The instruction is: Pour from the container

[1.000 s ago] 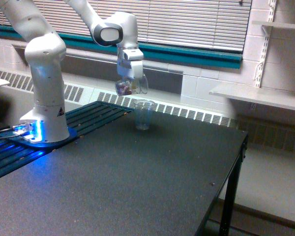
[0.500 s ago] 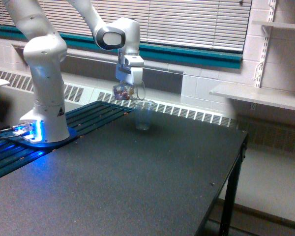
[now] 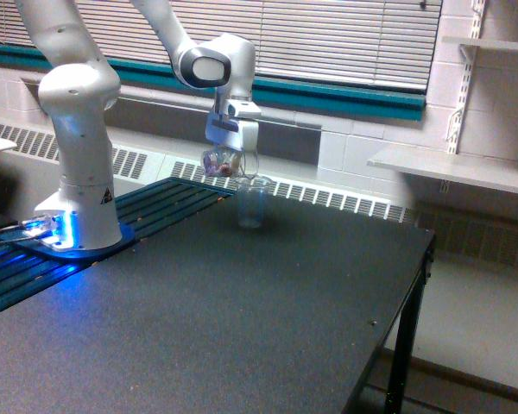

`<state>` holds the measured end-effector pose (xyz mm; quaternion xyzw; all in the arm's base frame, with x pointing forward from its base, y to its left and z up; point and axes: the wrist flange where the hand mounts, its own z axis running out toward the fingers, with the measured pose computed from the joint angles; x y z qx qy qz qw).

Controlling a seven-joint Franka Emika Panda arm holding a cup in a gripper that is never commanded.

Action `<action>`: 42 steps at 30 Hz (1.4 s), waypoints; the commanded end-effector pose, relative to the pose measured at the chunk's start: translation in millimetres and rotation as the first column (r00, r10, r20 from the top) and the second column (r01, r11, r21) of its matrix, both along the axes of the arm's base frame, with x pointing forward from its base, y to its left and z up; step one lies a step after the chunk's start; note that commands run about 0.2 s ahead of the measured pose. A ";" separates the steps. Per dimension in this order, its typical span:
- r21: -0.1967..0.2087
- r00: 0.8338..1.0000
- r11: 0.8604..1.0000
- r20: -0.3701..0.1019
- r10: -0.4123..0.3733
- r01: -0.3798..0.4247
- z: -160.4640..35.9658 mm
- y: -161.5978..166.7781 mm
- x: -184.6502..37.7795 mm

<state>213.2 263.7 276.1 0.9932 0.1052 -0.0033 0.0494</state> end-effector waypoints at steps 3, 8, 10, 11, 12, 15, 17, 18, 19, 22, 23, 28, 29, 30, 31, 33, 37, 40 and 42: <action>-0.039 0.999 0.999 -0.036 0.032 -0.034 -5.6 2.8 3.0; -0.044 0.998 0.998 -0.040 0.038 -0.040 -5.7 6.3 6.6; -0.048 0.999 0.998 -0.037 0.040 -0.042 -4.4 7.9 8.8; -0.050 0.999 0.998 -0.035 0.042 -0.044 -3.5 8.7 10.1; -0.050 0.999 0.998 -0.034 0.042 -0.043 -2.4 9.6 11.5; -0.056 0.998 0.997 -0.029 0.047 -0.048 0.1 11.6 15.1; -0.058 0.998 0.997 -0.029 0.050 -0.051 1.3 13.0 16.7; -0.061 0.998 0.997 -0.028 0.052 -0.053 1.7 13.7 17.2; -0.062 0.998 0.997 -0.028 0.053 -0.055 2.0 14.4 17.6; -0.070 0.998 0.996 -0.034 0.058 -0.061 2.0 15.6 18.0; -0.074 0.998 0.995 -0.037 0.059 -0.062 1.7 15.9 17.9; -0.089 0.996 0.993 -0.056 0.067 -0.071 -0.2 15.8 17.5; -0.093 0.996 0.993 -0.061 0.069 -0.074 -0.2 15.1 18.1; -0.097 0.996 0.992 -0.062 0.069 -0.075 -0.2 14.7 18.5; -0.101 0.996 0.992 -0.063 0.069 -0.075 0.2 13.7 19.9; -0.104 0.996 0.992 -0.064 0.068 -0.074 2.0 12.4 22.9; -0.114 0.995 0.990 -0.064 0.072 -0.079 5.2 12.0 25.5; -0.120 0.995 0.989 -0.062 0.074 -0.081 7.8 12.3 27.4; -0.122 0.995 0.989 -0.063 0.075 -0.082 9.0 12.7 28.2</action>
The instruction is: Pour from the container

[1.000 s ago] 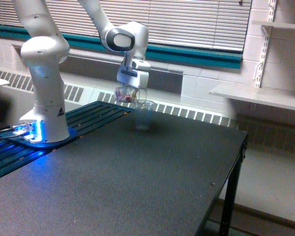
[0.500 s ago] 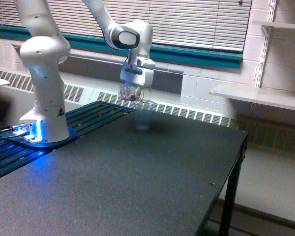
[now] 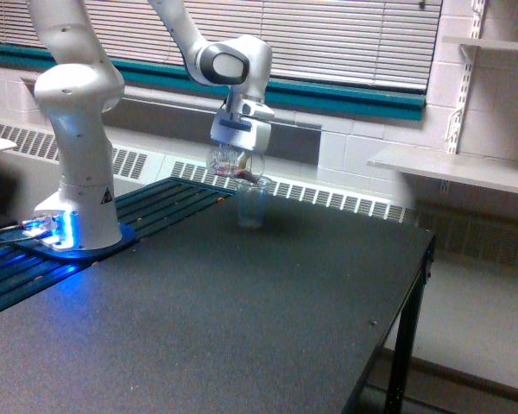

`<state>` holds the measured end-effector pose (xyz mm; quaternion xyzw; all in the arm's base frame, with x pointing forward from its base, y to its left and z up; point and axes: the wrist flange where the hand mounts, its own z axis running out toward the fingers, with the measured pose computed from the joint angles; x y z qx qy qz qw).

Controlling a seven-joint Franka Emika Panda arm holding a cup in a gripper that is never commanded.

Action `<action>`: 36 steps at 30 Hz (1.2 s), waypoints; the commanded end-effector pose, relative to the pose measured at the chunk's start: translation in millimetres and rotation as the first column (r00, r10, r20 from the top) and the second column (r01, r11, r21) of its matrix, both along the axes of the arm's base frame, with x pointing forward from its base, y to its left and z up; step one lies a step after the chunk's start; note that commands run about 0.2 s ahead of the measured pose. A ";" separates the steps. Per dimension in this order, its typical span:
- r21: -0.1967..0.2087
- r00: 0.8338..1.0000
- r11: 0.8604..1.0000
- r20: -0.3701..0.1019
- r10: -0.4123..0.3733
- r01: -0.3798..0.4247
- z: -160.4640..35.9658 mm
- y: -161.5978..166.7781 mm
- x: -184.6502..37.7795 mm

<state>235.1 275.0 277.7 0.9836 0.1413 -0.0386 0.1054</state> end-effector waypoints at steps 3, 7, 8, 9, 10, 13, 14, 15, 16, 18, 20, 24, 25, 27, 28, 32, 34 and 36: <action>-0.013 1.000 1.000 -0.007 0.013 -0.013 7.0 2.2 5.0; -0.020 0.999 0.999 -0.024 0.027 -0.028 4.2 5.7 -0.6; -0.021 0.999 0.999 -0.026 0.029 -0.030 3.9 6.3 -1.3; -0.022 0.999 0.999 -0.028 0.031 -0.031 3.5 7.0 -2.0; -0.023 0.999 0.999 -0.030 0.032 -0.032 3.2 7.4 -2.3; -0.028 0.999 0.999 -0.032 0.034 -0.035 3.1 8.9 -2.7; -0.030 0.999 0.999 -0.035 0.035 -0.036 2.9 9.3 -3.1; -0.033 0.999 0.999 -0.036 0.037 -0.038 2.7 9.6 -3.6; -0.035 0.999 0.999 -0.037 0.037 -0.039 2.5 9.9 -3.8; -0.036 0.999 0.999 -0.038 0.038 -0.039 2.7 10.4 -3.7; -0.038 0.999 0.999 -0.035 0.036 -0.037 3.3 10.5 -2.6; -0.038 0.999 0.999 -0.030 0.030 -0.031 4.6 11.1 -0.9; -0.038 0.999 0.999 -0.030 0.030 -0.031 4.7 11.3 -0.8; -0.039 0.999 0.999 -0.029 0.029 -0.030 4.8 11.4 -0.5; -0.040 0.999 0.999 -0.029 0.029 -0.030 4.8 11.6 -0.6; -0.035 0.999 0.999 -0.025 0.027 -0.028 6.6 12.8 0.8; -0.031 1.000 0.999 -0.017 0.021 -0.022 8.4 13.1 2.9; -0.028 1.000 0.999 -0.010 0.018 -0.018 10.2 13.0 4.7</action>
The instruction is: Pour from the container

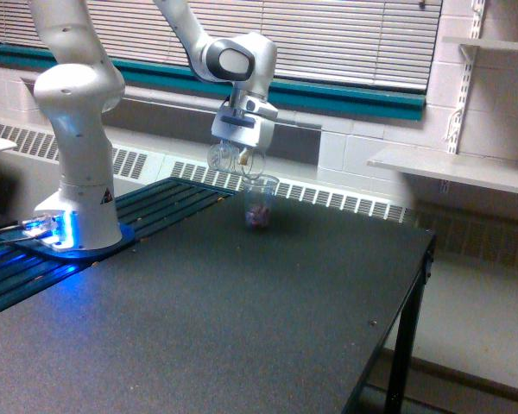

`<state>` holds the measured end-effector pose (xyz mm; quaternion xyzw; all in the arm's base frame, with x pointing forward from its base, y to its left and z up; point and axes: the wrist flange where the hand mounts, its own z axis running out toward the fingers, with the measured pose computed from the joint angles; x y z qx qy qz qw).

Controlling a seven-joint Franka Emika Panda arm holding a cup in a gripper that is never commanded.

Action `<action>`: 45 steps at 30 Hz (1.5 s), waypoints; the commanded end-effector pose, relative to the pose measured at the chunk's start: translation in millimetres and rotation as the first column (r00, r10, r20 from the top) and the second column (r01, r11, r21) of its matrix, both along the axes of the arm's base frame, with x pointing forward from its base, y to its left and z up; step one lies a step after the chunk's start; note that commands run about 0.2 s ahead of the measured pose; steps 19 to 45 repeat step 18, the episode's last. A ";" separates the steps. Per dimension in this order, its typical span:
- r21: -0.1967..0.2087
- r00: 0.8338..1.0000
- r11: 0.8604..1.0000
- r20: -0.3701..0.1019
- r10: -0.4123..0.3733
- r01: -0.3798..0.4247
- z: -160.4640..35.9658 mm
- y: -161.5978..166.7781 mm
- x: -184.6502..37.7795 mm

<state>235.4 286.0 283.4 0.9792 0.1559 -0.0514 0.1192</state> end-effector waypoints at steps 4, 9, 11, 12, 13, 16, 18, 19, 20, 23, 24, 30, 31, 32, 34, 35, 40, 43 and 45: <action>0.010 0.999 1.000 0.029 -0.018 0.018 8.4 2.1 7.5; 0.032 0.998 0.999 0.057 -0.039 0.038 16.3 1.7 14.6; 0.041 0.997 0.998 0.067 -0.050 0.047 19.7 0.5 18.1; 0.044 0.996 0.998 0.069 -0.052 0.049 20.8 0.2 19.0; 0.049 0.996 0.998 0.071 -0.052 0.049 22.1 0.0 19.7; 0.064 0.994 0.996 0.090 -0.064 0.059 25.9 0.0 22.4; 0.067 0.994 0.996 0.092 -0.064 0.058 26.9 -0.1 22.4; 0.067 0.994 0.996 0.092 -0.064 0.058 26.9 -0.1 22.4; 0.067 0.994 0.996 0.092 -0.064 0.058 26.9 -0.1 22.4; 0.067 0.994 0.996 0.092 -0.064 0.058 26.9 -0.1 22.4; 0.067 0.994 0.996 0.092 -0.064 0.058 26.9 -0.1 22.4; 0.067 0.994 0.996 0.092 -0.064 0.058 26.9 -0.1 22.4; 0.067 0.994 0.996 0.092 -0.064 0.058 26.9 -0.1 22.4; 0.067 0.994 0.996 0.092 -0.064 0.058 26.9 -0.1 22.4; 0.067 0.994 0.996 0.092 -0.064 0.058 26.9 -0.1 22.4; 0.067 0.994 0.996 0.092 -0.064 0.058 26.9 -0.1 22.4; 0.067 0.994 0.996 0.092 -0.064 0.058 26.9 -0.1 22.4; 0.067 0.994 0.996 0.092 -0.064 0.058 26.9 -0.1 22.4; 0.067 0.994 0.996 0.092 -0.064 0.058 26.9 -0.1 22.4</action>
